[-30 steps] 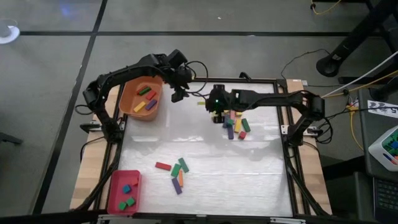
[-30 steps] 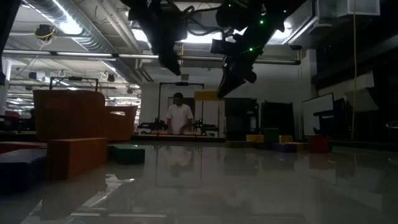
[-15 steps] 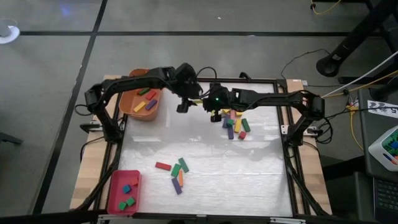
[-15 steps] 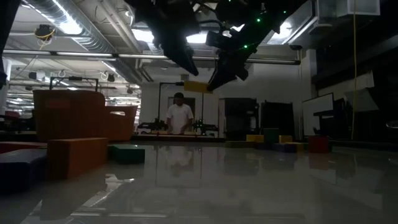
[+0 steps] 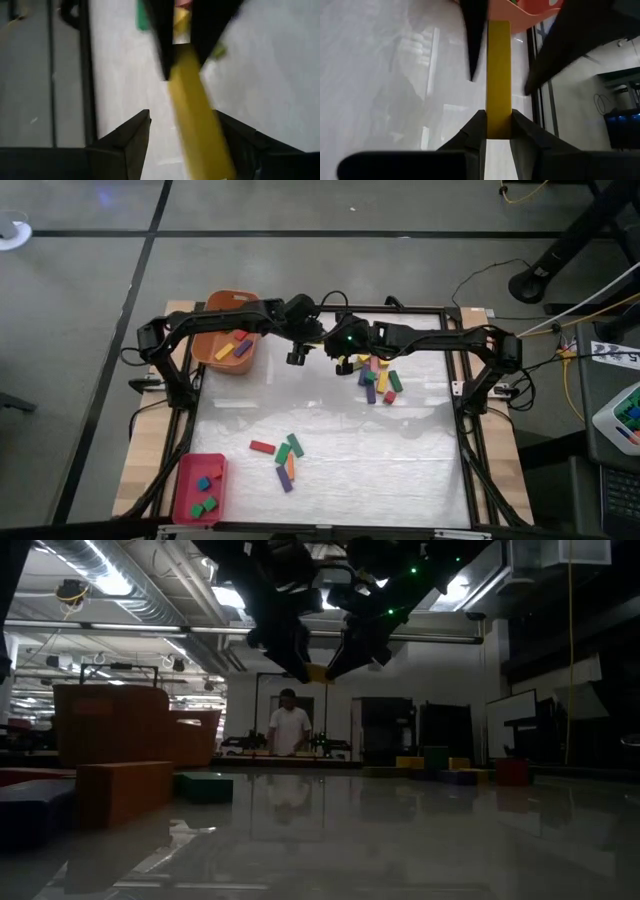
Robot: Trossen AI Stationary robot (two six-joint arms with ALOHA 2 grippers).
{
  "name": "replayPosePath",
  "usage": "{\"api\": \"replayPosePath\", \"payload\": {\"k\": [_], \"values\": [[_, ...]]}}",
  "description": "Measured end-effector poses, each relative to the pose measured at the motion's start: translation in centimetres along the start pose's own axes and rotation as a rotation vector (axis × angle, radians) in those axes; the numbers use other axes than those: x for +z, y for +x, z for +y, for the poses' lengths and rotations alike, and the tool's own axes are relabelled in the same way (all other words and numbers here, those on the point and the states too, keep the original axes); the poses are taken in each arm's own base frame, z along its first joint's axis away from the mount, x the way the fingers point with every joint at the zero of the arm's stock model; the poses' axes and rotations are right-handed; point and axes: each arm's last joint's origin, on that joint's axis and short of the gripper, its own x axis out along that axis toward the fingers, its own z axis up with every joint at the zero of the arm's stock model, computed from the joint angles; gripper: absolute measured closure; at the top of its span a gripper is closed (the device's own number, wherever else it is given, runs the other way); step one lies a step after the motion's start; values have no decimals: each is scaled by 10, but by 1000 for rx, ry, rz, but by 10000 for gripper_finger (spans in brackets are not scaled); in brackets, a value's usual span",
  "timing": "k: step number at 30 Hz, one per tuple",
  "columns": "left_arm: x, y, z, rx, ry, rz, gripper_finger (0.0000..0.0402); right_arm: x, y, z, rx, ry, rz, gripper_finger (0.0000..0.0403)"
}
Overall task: Sort blocks by size
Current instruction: Put the big yellow block into the orange bin
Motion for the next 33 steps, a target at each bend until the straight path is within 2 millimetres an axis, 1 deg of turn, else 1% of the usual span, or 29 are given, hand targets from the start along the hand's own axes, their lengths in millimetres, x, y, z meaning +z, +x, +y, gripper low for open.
{"api": "replayPosePath", "payload": {"k": [3,6,9,13,14,19,25,29,33], "values": [[0,0,1,36,-22,23,215,0,0,0,1,3,-5,336],[-1,0,2,39,-32,26,242,1,0,0,-3,5,-12,336],[-1,0,2,40,-31,29,286,2,0,-1,-10,8,-23,336],[-1,0,1,47,-42,36,357,2,0,-2,-10,17,-28,331],[-1,0,1,45,-45,36,363,2,0,-2,-9,18,-28,328],[-2,0,0,29,-59,44,363,3,0,-1,-2,9,-37,302],[-10,-2,-2,16,-57,127,361,3,0,0,5,7,-32,245],[-21,-3,2,37,-78,229,362,-5,-6,2,56,-14,44,214],[-44,-6,14,79,-122,388,358,-16,-17,7,134,-40,165,203]]}}
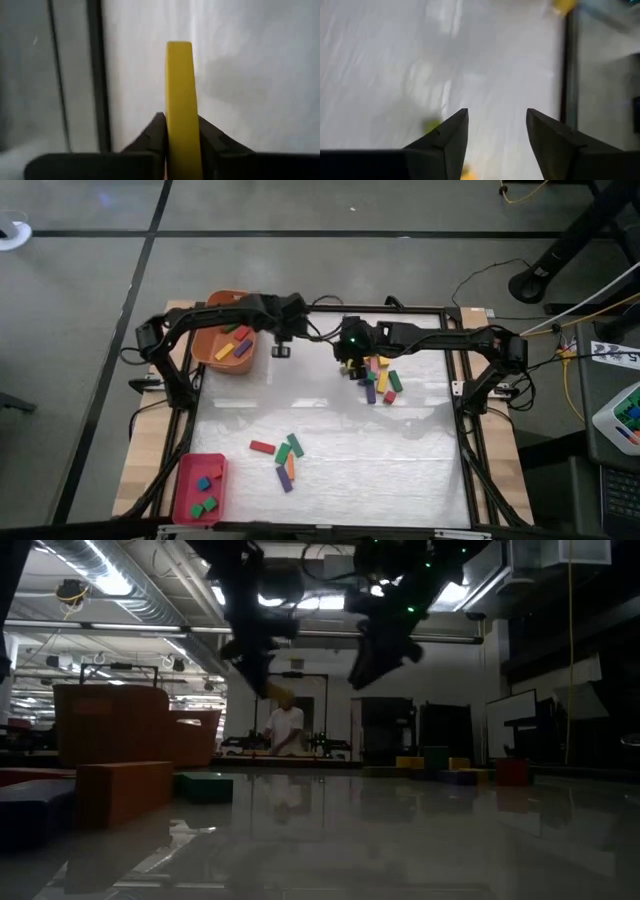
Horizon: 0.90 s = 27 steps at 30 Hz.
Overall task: Sort blocks by size
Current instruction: Put the big yellow block into the orange bin
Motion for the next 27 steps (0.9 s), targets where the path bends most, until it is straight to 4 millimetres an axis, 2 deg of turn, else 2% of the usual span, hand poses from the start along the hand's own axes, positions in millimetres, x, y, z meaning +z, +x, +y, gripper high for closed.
{"api": "replayPosePath", "payload": {"k": [5,12,20,27], "values": [[-30,8,25,44,-78,181,361,-13,0,8,87,-29,137,208],[-63,17,56,49,-240,265,353,-24,-2,14,157,-79,242,214],[-94,18,66,-21,-337,416,360,-31,-5,19,225,-58,312,214],[-115,19,76,-18,-511,477,330,-30,-6,22,312,56,276,214]]}}
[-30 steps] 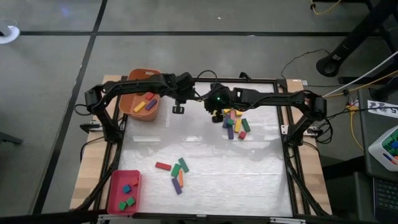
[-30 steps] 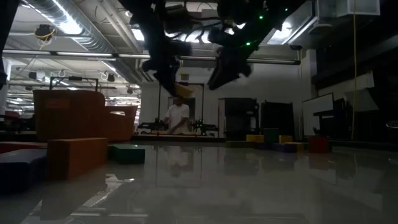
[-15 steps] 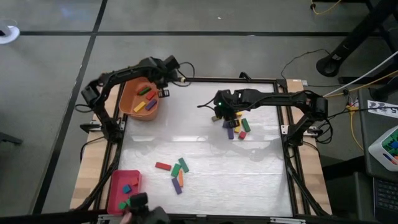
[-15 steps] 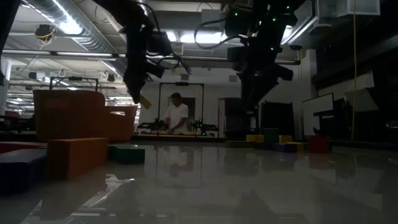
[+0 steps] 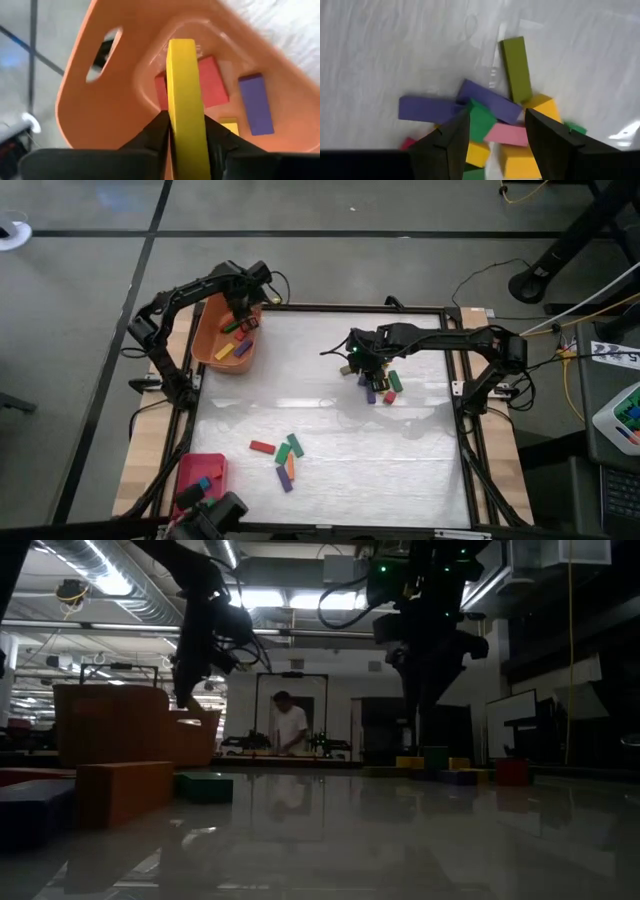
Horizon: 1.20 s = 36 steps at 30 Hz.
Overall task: Sort blocks by size
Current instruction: Put the big yellow block into the orange bin, then put the small green block into the red bin
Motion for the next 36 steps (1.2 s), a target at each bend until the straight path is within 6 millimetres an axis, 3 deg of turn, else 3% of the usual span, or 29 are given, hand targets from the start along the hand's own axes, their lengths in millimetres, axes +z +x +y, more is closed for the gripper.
{"api": "replayPosePath", "payload": {"k": [8,12,22,36], "values": [[-5,6,13,-13,-67,15,297,-4,0,2,17,95,38,214],[-6,7,16,-13,-84,18,286,-10,12,6,39,147,47,214],[-6,7,16,-13,-127,18,284,-25,40,14,43,268,49,214],[-6,7,16,-12,-153,18,283,-26,43,13,-36,277,59,214]]}}
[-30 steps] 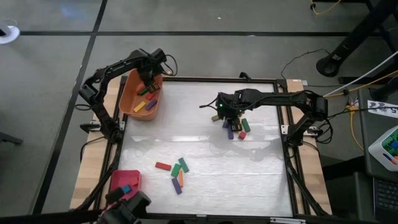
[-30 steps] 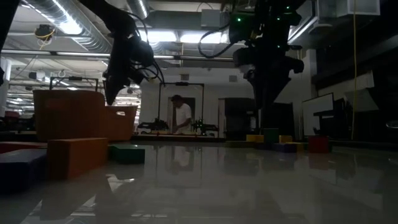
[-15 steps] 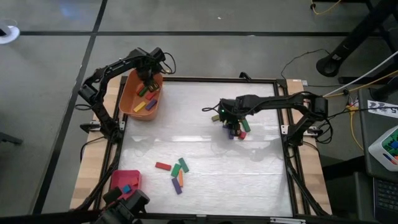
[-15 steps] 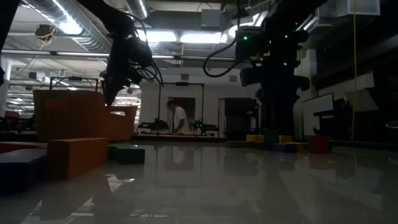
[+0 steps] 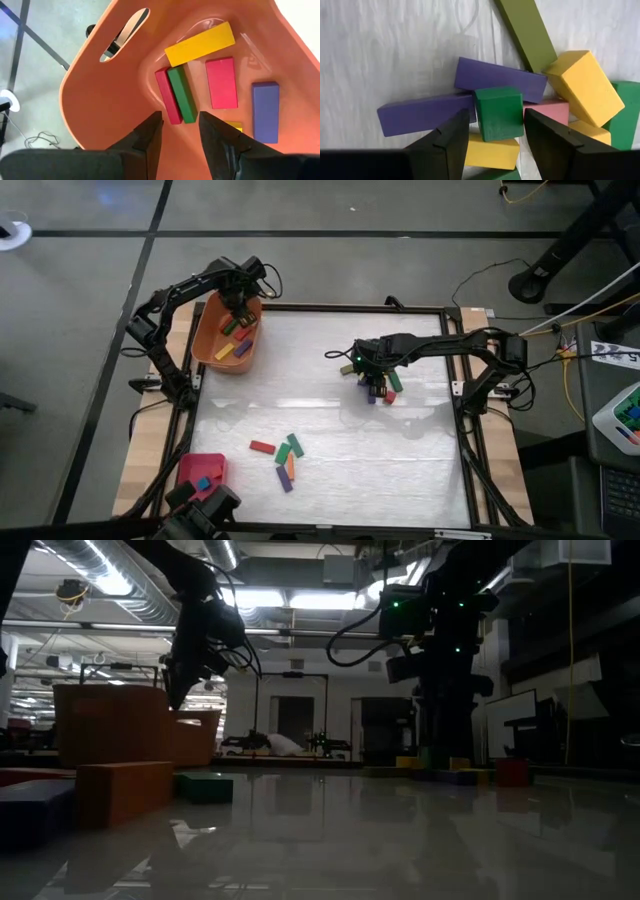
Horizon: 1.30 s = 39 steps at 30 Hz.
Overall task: Sort blocks by size
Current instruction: Put the small green block into the red bin
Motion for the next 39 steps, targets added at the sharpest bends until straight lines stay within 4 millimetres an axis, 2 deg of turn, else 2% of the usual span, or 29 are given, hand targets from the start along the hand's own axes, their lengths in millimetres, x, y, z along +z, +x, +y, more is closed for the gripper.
{"api": "replayPosePath", "payload": {"k": [33,39], "values": [[0,0,0,1,-1,-3,283,0,0,-1,-36,-64,2,214],[0,0,0,1,-2,-3,283,-5,12,1,-13,-63,-23,214]]}}
